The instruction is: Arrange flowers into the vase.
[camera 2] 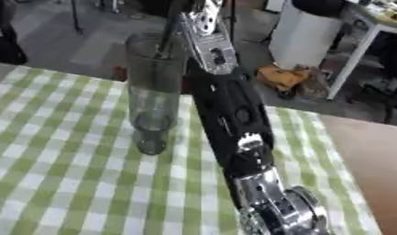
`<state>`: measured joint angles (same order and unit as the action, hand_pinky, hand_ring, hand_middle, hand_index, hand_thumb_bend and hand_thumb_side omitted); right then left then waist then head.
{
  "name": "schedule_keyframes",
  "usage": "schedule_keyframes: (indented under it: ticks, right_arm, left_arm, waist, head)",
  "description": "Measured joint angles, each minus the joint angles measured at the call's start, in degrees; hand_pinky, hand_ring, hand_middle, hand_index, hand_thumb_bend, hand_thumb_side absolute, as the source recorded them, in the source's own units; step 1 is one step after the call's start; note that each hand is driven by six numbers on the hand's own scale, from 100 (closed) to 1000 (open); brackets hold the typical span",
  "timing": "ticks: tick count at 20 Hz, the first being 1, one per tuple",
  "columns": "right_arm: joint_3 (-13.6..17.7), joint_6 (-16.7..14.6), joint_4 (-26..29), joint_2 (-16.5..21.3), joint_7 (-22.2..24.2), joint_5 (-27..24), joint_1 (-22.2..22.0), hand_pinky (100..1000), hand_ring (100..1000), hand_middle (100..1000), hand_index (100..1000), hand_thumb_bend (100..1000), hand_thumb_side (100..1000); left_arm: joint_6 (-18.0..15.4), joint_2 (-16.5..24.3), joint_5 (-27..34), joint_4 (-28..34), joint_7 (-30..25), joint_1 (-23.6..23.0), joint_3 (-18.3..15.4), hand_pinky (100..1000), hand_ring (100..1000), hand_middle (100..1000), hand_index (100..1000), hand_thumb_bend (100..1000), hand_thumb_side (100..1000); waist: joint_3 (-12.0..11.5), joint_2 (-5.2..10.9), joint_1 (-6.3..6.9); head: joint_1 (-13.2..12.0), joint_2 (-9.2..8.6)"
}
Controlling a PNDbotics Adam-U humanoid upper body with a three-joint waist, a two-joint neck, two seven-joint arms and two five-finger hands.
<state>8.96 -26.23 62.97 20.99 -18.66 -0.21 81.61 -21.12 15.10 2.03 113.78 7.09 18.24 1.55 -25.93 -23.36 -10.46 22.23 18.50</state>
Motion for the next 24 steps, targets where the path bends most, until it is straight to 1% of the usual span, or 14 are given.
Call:
schedule_keyframes:
  ticks: [1, 2, 3, 5, 10, 11, 14, 17, 19, 23, 24]
  right_arm:
    - [-0.15, 0.30, -0.18, 0.00, 0.05, 0.44, -0.09, 254, 413, 218, 100, 194, 894]
    - [-0.17, 0.67, -0.41, 0.00, 0.07, 0.87, -0.23, 257, 416, 221, 100, 199, 909]
    - [-0.19, 1.08, -0.60, 0.00, 0.06, 1.29, -0.35, 279, 435, 238, 100, 285, 978]
    - [-0.20, 2.12, -1.11, 0.02, -0.02, 2.20, -0.44, 292, 447, 247, 100, 305, 999]
    - [-0.35, 5.08, -1.87, 0.07, -0.45, 4.40, -0.44, 310, 460, 257, 133, 284, 989]
    - [-0.42, 5.52, -1.88, 0.14, -0.47, 4.75, -0.44, 319, 466, 263, 161, 270, 984]
    - [-0.51, 6.71, -2.06, 0.52, -0.37, 5.67, -0.41, 332, 475, 267, 187, 260, 974]
    - [-0.51, 8.13, -2.60, 0.66, -0.05, 6.36, -0.36, 368, 500, 285, 243, 262, 978]
    - [-0.51, 9.24, -2.99, 0.79, 0.36, 7.07, -0.36, 384, 511, 291, 261, 252, 974]
    - [-0.51, 11.20, -3.31, 0.97, 1.34, 8.15, -0.33, 410, 528, 307, 266, 246, 963]
    - [-0.52, 11.58, -3.31, 0.98, 1.59, 8.51, -0.25, 416, 533, 312, 265, 223, 957]
  left_arm:
    - [0.01, 0.00, 0.00, 0.00, 0.01, -0.01, 0.00, 500, 841, 936, 936, 100, 845]
    - [0.02, -0.01, 0.00, 0.00, 0.02, -0.01, 0.00, 500, 841, 936, 936, 100, 842]
    - [0.02, -0.01, 0.00, 0.00, 0.02, -0.01, 0.00, 500, 841, 936, 936, 100, 841]
    - [0.03, -0.01, 0.00, 0.00, 0.03, -0.03, -0.01, 500, 841, 936, 937, 100, 841]
    - [0.08, -0.01, 0.00, 0.00, 0.08, -0.08, -0.01, 500, 841, 937, 937, 100, 842]
    - [0.12, -0.01, 0.00, 0.00, 0.11, -0.10, -0.01, 500, 841, 937, 938, 100, 843]
    - [0.20, -0.01, 0.00, 0.00, 0.14, -0.16, -0.01, 500, 841, 937, 937, 100, 843]
    - [0.30, -0.02, 0.00, 0.00, 0.17, -0.24, -0.01, 501, 841, 937, 938, 100, 843]
    - [0.32, -0.02, 0.00, 0.00, 0.17, -0.29, -0.02, 501, 840, 937, 938, 100, 842]
    - [0.35, -0.02, 0.00, 0.00, 0.19, -0.51, -0.02, 501, 840, 937, 938, 100, 841]
    - [0.36, -0.02, 0.00, 0.00, 0.19, -0.53, -0.02, 501, 840, 937, 938, 100, 841]
  waist:
    - [0.00, 0.00, 0.00]
    - [0.00, 0.00, -0.01]
    - [0.00, 0.01, -0.04]
    - [0.00, 0.01, -0.12]
    - [0.07, 0.10, -0.25]
    - [0.09, 0.11, -0.25]
    - [0.23, 0.28, -0.26]
    - [0.44, 0.52, -0.27]
    - [0.47, 0.60, -0.27]
    - [0.56, 0.94, -0.28]
    - [0.61, 1.01, -0.29]
  head:
    - [0.00, 0.00]
    - [0.00, 0.00]
    - [0.00, 0.00]
    - [-0.01, 0.01]
    - [-0.12, 0.03]
    - [-0.16, 0.04]
    - [-0.21, 0.06]
    - [-0.27, 0.07]
    - [-0.32, 0.07]
    - [-0.43, 0.08]
    - [-0.44, 0.10]
